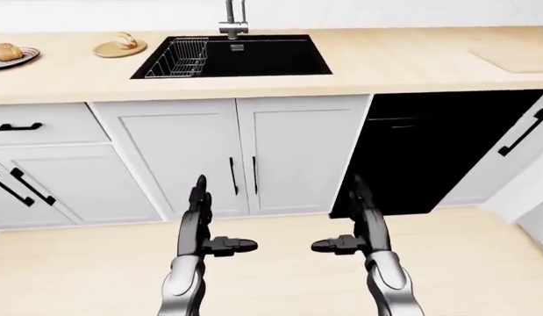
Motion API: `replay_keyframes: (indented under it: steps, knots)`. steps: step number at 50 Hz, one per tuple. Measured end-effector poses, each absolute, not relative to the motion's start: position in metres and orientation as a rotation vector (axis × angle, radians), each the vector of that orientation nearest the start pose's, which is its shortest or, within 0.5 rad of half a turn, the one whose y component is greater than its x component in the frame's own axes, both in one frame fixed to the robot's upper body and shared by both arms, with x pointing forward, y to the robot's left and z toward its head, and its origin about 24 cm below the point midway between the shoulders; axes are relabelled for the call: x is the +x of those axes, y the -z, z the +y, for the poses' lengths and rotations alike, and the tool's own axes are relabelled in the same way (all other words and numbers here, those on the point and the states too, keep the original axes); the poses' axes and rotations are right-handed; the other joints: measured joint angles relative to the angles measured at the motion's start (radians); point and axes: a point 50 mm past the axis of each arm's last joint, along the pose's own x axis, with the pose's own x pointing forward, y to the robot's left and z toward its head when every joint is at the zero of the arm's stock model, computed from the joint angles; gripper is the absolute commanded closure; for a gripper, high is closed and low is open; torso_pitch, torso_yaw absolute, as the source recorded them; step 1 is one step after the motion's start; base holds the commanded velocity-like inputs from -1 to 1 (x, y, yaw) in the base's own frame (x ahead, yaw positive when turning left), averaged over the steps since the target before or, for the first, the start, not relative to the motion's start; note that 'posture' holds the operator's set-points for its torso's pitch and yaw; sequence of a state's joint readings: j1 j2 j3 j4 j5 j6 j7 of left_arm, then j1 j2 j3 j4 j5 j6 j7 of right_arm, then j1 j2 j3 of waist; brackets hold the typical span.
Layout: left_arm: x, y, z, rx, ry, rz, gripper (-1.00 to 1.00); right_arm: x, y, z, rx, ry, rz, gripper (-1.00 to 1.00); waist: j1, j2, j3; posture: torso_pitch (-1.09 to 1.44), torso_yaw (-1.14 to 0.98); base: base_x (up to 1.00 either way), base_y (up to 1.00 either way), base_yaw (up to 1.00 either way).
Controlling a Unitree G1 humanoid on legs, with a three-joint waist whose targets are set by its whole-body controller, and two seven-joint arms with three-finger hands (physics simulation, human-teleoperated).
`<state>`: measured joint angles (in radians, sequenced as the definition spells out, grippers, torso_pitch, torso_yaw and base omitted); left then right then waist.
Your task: Place all breads on the cutting board.
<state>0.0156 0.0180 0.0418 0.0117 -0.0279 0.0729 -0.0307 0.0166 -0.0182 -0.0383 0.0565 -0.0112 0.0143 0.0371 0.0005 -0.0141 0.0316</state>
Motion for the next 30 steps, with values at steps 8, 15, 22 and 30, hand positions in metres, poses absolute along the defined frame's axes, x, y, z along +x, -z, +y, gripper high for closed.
replay_keyframes:
  steps: [8, 15, 22, 30]
  knots:
    - [0.249, -0.025, 0.155, -0.029, 0.009, 0.119, -1.0, 0.246, -0.017, -0.168, -0.034, 0.031, 0.113, -1.0, -0.018, -0.044, -0.005, 0.0, 0.0, 0.0, 0.26, 0.0]
    - [0.251, -0.03, 0.156, -0.027, 0.005, 0.085, -1.0, 0.248, -0.023, -0.167, -0.036, 0.025, 0.085, -1.0, -0.017, 0.038, 0.002, 0.0, 0.0, 0.0, 0.27, 0.0]
    - [0.249, -0.023, 0.167, -0.015, -0.037, 0.115, -1.0, 0.247, -0.017, -0.156, -0.021, -0.016, 0.113, -1.0, 0.008, 0.059, -0.004, 0.0, 0.0, 0.0, 0.28, 0.0]
    - [0.25, -0.033, 0.161, -0.019, -0.014, 0.087, -1.0, 0.25, -0.025, -0.162, -0.03, 0.008, 0.075, -1.0, -0.003, -0.038, 0.005, 0.0, 0.0, 0.0, 0.29, 0.0]
